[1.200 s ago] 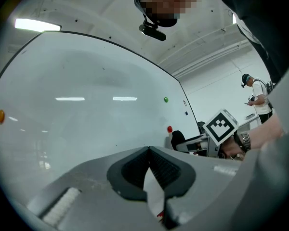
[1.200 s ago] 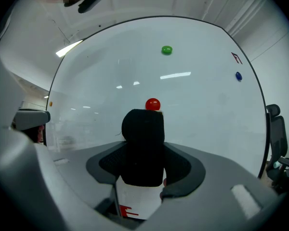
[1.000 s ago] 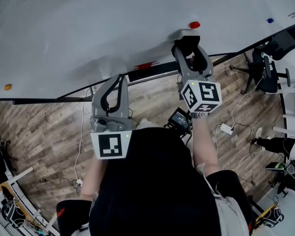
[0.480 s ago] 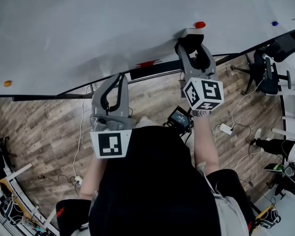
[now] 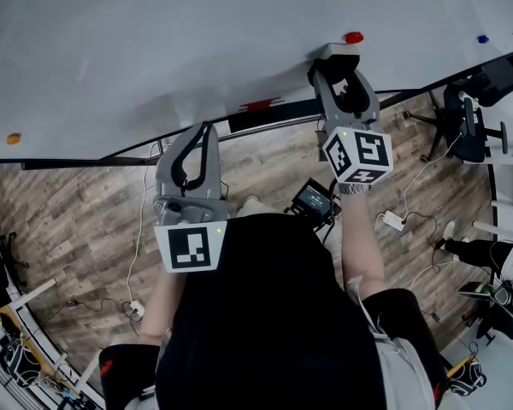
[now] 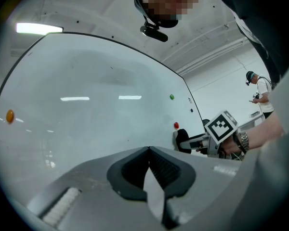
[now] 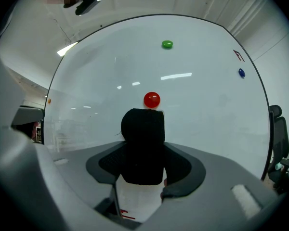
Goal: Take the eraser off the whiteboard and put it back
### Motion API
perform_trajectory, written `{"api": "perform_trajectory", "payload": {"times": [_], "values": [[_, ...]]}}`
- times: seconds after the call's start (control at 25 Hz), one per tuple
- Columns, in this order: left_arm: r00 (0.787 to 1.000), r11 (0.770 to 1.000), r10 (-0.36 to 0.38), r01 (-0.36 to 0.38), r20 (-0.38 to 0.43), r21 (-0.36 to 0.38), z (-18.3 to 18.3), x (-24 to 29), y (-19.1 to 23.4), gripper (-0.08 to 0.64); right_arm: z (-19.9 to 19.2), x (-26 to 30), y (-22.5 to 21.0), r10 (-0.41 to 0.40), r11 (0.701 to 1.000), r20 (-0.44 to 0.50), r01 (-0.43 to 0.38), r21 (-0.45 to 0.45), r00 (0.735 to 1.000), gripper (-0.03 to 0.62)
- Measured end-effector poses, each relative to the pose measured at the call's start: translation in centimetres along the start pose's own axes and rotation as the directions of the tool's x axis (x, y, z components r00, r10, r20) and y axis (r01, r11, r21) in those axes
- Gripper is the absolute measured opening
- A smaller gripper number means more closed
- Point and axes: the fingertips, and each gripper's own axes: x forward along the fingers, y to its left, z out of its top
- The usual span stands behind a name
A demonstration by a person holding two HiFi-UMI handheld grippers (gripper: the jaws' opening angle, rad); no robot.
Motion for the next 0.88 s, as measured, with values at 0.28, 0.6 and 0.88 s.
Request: {"api": "perform_trajectory", "payload": {"times": [0.28,0.6,0.88], "values": [[1.0,1.0,0.009,-0.009,0.0,-0.008,0.1,-0.3,0.1,0.003,0.0,0.0,0.0,-0.004,1.0,0.001,0.004,0.0,1.0,0.229],[1.0,1.0,0.014,-0.014,0.0,-0.003,-0.1,-0.8,0.2,0.003,-0.2,0.1,0.0,-0.008,1.0,-0.006,0.008,0.001,1.0,0.23],[1.0,1.0,0.016,-0.016,-0.002,0.003,0.0,-1.1,0.1,0.003,-0.4,0.2,-0.1,-0.007,1.0,-0.027,0.007,-0.001,1.0,0.232]]}}
